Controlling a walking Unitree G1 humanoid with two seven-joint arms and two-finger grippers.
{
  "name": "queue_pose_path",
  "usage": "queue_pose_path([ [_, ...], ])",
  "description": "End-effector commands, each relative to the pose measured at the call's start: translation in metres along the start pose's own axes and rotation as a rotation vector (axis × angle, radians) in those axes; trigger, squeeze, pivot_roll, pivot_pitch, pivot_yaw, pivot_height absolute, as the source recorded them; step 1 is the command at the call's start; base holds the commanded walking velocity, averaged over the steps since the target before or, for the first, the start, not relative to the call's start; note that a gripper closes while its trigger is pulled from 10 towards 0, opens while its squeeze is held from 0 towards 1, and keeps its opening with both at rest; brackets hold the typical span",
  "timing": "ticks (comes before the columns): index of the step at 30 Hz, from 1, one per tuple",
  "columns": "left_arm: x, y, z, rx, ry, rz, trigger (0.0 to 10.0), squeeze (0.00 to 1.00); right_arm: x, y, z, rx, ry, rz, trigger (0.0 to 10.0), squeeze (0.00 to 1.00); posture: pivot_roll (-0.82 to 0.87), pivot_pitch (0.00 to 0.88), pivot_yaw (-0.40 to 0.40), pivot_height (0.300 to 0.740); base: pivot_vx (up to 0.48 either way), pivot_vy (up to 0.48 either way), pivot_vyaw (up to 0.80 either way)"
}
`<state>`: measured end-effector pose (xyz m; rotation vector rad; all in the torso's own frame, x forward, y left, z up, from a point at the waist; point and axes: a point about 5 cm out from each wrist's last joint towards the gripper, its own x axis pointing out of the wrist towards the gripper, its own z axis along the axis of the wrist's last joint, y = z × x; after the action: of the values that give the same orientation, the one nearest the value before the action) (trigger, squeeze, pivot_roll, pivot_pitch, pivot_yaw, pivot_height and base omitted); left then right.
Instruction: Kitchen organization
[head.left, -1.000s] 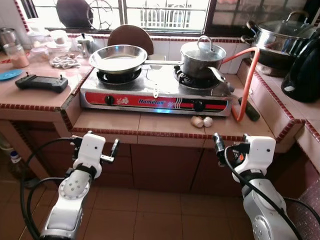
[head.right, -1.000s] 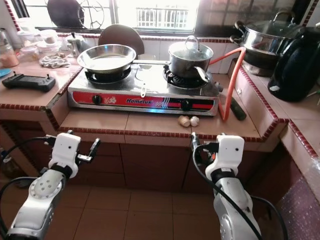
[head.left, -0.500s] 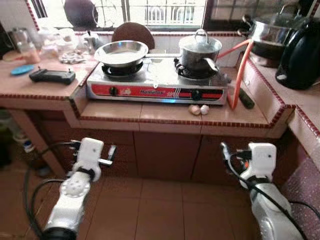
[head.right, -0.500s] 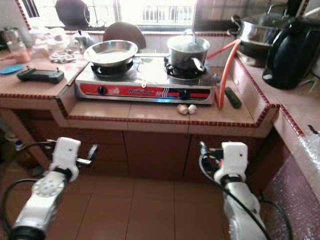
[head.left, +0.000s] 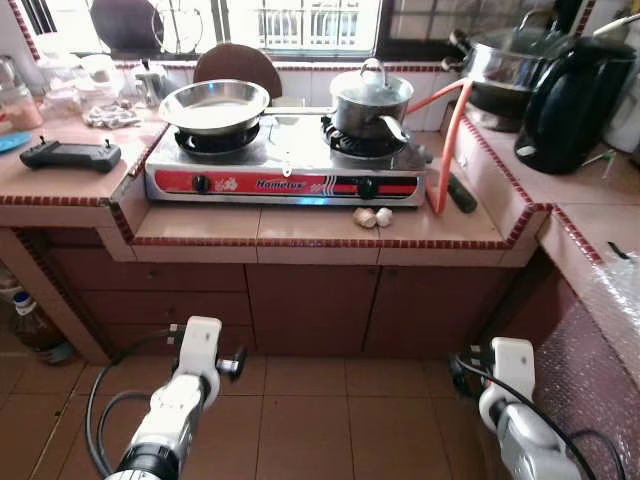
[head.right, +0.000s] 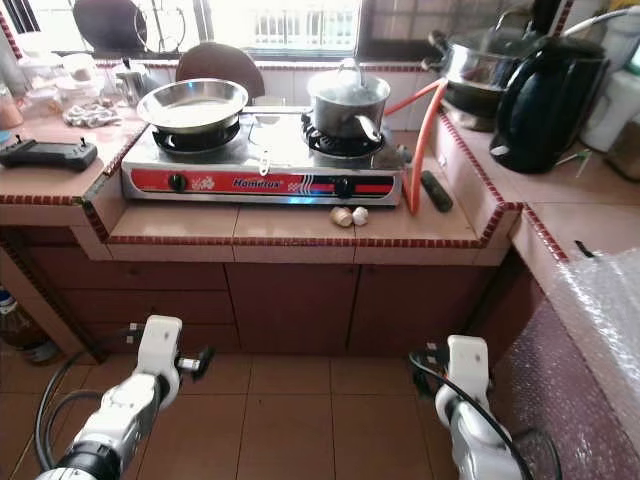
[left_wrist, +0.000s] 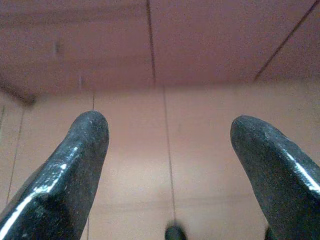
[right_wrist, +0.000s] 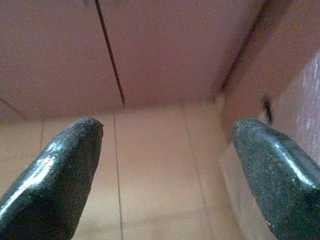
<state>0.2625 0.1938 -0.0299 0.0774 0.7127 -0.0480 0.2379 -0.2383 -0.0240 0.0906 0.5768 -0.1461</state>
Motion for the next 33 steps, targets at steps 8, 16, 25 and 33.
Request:
queue_pose_path([
  [8, -0.005, -0.002, -0.036, 0.124, 0.179, 0.01, 10.0, 0.0, -0.007, 0.011, -0.05, 0.099, 0.205, -0.002, 10.0, 0.0, 0.08, 0.0, -0.034, 0.74, 0.0, 0.0, 0.0],
  [16, -0.011, -0.009, -0.059, 0.113, 0.277, -0.017, 10.0, 0.0, -0.026, 0.001, -0.089, 0.166, 0.354, -0.043, 10.0, 0.0, 0.08, 0.0, -0.034, 0.74, 0.0, 0.0, 0.0],
  [25, -0.015, -0.006, -0.071, 0.131, 0.309, -0.013, 10.0, 0.0, -0.034, -0.001, -0.099, 0.126, 0.389, -0.039, 10.0, 0.0, 0.07, 0.0, -0.027, 0.74, 0.0, 0.0, 0.0],
  [33, -0.02, 0.002, -0.082, 0.162, 0.341, 0.006, 10.0, 0.0, -0.035, 0.0, -0.103, 0.113, 0.401, -0.035, 10.0, 0.0, 0.06, 0.0, -0.012, 0.74, 0.0, 0.478, 0.0],
])
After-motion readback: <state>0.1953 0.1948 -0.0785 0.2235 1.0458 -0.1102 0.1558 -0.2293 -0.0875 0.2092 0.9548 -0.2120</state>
